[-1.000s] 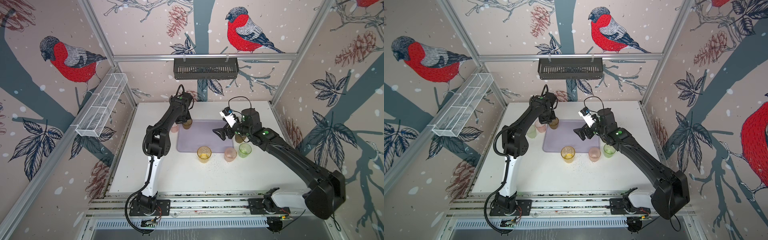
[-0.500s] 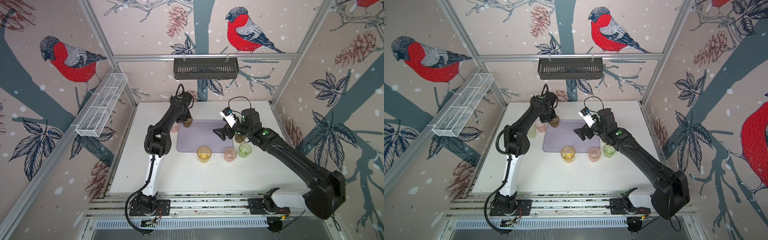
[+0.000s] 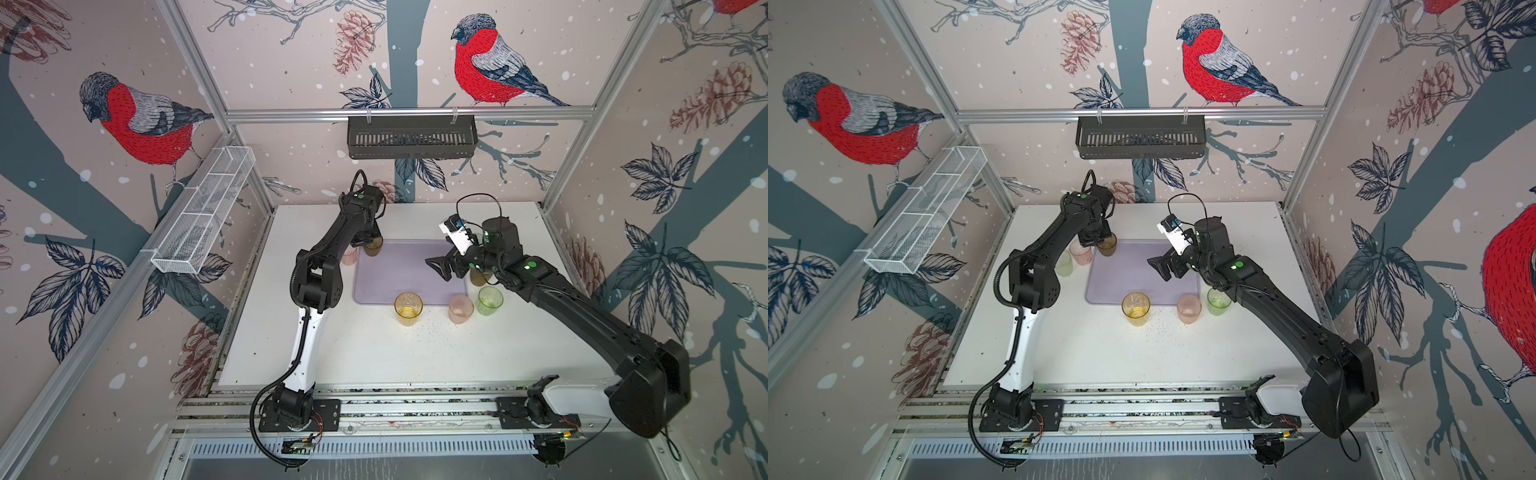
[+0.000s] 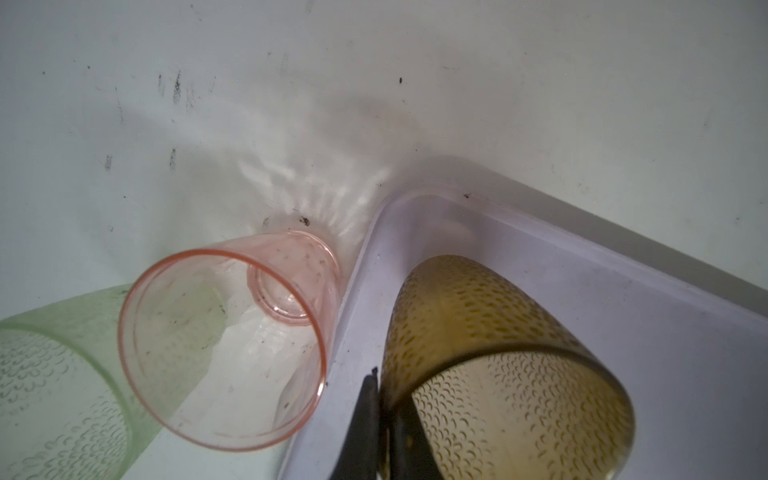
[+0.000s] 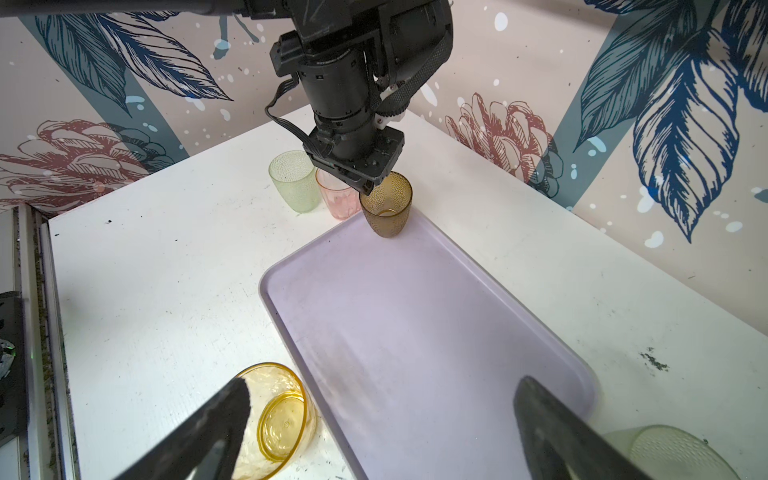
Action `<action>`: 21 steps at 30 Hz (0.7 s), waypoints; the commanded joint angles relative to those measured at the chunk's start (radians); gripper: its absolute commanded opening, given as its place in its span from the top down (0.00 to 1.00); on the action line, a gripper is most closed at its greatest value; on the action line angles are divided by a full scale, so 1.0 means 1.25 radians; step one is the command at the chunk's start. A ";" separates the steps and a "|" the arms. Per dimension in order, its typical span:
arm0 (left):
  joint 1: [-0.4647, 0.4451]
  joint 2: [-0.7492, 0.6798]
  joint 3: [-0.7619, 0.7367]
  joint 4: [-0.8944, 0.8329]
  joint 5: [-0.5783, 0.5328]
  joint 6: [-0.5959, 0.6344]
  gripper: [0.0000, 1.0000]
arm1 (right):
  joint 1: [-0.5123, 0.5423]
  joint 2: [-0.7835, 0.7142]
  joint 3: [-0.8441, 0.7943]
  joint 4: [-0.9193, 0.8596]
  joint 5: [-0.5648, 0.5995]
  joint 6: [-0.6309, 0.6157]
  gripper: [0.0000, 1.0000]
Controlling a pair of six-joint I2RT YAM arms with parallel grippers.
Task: Place the glasses into the tray
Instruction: 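Hold the amber dimpled glass above the tray's far corner with left gripper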
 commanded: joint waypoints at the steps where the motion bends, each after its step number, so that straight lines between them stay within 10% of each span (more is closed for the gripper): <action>1: 0.001 0.006 0.004 -0.015 -0.023 -0.016 1.00 | 0.001 0.002 0.002 0.024 0.003 0.000 0.00; 21: 0.001 0.021 0.000 -0.004 -0.012 -0.023 1.00 | 0.001 0.005 0.005 0.023 0.005 -0.001 0.00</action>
